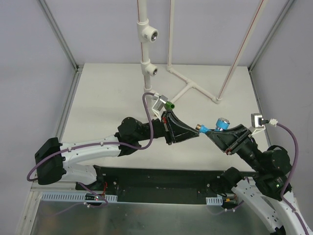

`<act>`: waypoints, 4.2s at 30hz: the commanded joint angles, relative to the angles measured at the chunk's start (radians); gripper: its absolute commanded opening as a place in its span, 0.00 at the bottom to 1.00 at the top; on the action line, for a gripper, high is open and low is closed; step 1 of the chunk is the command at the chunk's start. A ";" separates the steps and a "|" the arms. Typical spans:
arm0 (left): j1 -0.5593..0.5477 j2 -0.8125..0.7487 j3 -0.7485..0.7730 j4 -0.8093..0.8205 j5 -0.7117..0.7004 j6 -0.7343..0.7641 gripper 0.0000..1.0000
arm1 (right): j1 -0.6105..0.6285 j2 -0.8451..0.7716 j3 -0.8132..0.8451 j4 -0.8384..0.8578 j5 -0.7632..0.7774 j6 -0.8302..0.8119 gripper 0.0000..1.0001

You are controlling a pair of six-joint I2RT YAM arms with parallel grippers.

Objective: Install the water faucets
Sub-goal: Adjust the water faucet.

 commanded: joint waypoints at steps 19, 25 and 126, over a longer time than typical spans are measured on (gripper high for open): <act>0.023 -0.026 0.089 -0.060 -0.007 0.061 0.00 | 0.005 0.047 0.024 0.056 -0.368 0.035 0.00; 0.026 -0.026 0.088 -0.066 0.004 0.054 0.26 | 0.005 0.005 0.039 -0.025 -0.268 -0.022 0.00; 0.026 0.012 0.100 0.006 0.071 -0.018 0.03 | 0.005 0.044 0.040 -0.119 -0.225 0.000 0.00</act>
